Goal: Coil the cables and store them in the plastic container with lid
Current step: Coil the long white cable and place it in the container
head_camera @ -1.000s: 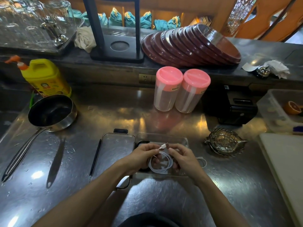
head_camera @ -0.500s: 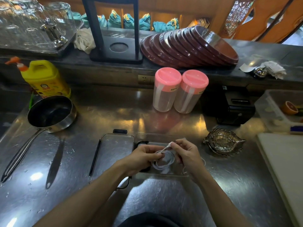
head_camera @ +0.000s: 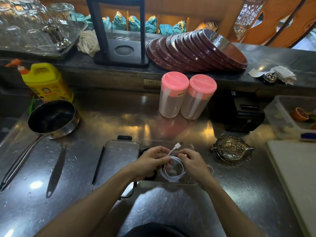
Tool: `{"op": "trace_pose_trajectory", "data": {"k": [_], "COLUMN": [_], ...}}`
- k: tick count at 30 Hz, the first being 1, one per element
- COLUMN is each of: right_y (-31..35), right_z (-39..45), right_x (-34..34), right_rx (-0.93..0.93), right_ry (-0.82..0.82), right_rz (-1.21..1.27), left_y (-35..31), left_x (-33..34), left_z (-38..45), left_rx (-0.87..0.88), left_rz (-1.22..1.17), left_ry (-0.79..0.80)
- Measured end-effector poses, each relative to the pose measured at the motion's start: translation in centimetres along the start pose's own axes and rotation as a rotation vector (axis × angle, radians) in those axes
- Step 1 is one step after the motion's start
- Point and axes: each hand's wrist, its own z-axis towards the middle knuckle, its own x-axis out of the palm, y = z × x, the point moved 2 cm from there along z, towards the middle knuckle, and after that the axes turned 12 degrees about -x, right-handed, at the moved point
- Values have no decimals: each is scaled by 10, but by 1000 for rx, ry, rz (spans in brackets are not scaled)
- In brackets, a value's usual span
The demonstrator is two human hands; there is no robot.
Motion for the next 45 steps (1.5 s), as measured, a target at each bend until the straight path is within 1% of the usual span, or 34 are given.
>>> {"op": "trace_pose_trajectory", "data": {"k": [2,5,7,9,11,14,16,19,21,23,26,27,30,32,34,36,38,40,43,45], "right_y": [4,10,14,12,10,10,12,11,11,10,11,11,9,13,17,21,24,25,22,20], "right_z": [-4,-11,-15,-13,-10,-13,-17,-14,-11,-11,-13,-14,-17,-21,-25,-26,-23,-21,-18,-16], "right_x": [2,6,7,7,4,3,6,7,7,5,3,3,3,3,5,8,10,7,5,4], "right_rx": [-115,-348,-444,-463,-392,-302,-265,-213,-135,-58,77,110,131,82,22,-24,-84,-100,-74,-91], "right_ry": [-76,-178,-162,-105,-47,101,143,100,137,137,77,65,111,150,150,124,81,63,81,84], "right_rz": [-38,-202,-304,-384,-384,-374,-239,-104,65,248,520,554,571,485,388,277,108,36,3,-62], "left_y": [-2,-3,-4,-4,-5,-5,-3,-1,1,4,6,6,4,3,3,4,4,4,6,7], "left_x": [-1,-2,-2,-2,-2,-3,-2,0,0,-2,-1,0,-3,-6,-6,-5,-1,2,3,4], "left_z": [-1,-1,-3,-4,-5,-2,1,5,6,11,13,13,12,12,13,13,13,13,13,12], "left_rx": [-4,-2,9,29,49,51,50,85,128,157,150,147,138,125,107,107,127,127,98,103], "left_rz": [35,38,51,73,64,55,126,201,234,344,440,447,452,450,460,506,568,593,532,448], "left_ry": [-3,-42,-56,-61,-85,-167,-212,-264,-309,-352,-322,-317,-346,-357,-356,-377,-413,-432,-417,-413]}}
